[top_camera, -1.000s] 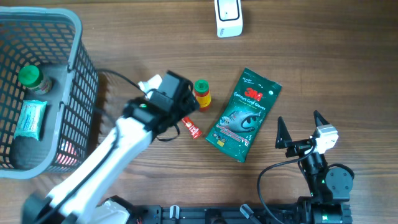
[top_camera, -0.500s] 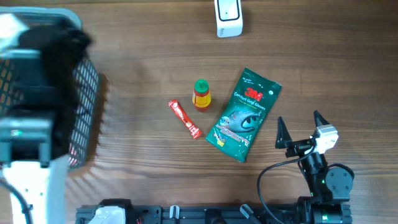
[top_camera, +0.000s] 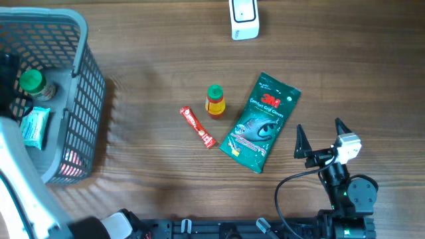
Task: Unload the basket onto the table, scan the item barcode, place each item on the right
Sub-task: 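Reach the left gripper into the basket and grasp the clear snack bag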
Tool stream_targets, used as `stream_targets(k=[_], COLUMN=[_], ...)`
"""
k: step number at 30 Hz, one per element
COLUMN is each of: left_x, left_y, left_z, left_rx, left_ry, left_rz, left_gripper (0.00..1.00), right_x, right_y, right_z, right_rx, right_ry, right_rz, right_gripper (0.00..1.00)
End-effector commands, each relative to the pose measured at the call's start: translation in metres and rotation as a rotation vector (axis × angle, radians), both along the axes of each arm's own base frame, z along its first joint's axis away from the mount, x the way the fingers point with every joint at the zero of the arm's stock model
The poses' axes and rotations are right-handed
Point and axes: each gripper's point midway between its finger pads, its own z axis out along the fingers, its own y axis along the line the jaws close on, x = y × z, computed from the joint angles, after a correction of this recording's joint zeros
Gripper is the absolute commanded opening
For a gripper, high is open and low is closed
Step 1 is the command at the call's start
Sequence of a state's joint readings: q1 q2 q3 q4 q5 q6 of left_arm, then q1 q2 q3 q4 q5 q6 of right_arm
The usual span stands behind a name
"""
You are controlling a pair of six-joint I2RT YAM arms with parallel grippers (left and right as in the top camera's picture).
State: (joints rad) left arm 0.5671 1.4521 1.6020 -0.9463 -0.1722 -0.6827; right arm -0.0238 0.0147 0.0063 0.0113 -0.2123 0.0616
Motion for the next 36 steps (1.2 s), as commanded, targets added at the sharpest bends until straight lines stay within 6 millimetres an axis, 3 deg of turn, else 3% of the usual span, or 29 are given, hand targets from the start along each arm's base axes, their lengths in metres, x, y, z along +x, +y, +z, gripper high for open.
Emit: stream_targets(k=[1,7,12,19,23,34,35,36], left_x=[0.002,-0.026,-0.036,-0.056,-0.08,-0.113,-0.116,-0.12], left_y=[-0.001,-0.016,-0.021,-0.03,-0.035,-0.037,-0.037,-0.038], left_z=[-0.048,-0.129,-0.17,-0.203,-0.22,-0.266,-0.267,-0.27], left_rx=[-0.166,-0.49,-0.553,-0.588,-0.57,-0.582,-0.585,-0.59], left_ry=[0.081,0.225,0.375,0.506,0.566,0.6,0.606,0.614], left_rz=[0.075,0.487,0.555,0.608,0.705,0.774,0.779,0.788], left_gripper=[1.0,1.0,1.0,0.97,0.97,0.97,0.93,0.8], right_x=[0.0,0.0,0.0,0.0,0.0,0.0,0.0,0.0], right_y=[-0.001,-0.001,-0.001,-0.001,-0.001,-0.001,-0.001,-0.001], right_z=[0.003,0.003,0.003,0.003,0.003,0.003,0.003,0.003], right_rx=[-0.01,-0.009,-0.009,-0.009,-0.009,-0.01,-0.009,-0.01], right_ry=[-0.014,-0.014,-0.014,-0.014,-0.014,-0.014,-0.014,-0.014], right_rz=[-0.005,-0.005,-0.005,-0.005,-0.005,-0.005,-0.005,-0.005], right_gripper=[1.0,1.0,1.0,1.0,1.0,1.0,1.0,1.0])
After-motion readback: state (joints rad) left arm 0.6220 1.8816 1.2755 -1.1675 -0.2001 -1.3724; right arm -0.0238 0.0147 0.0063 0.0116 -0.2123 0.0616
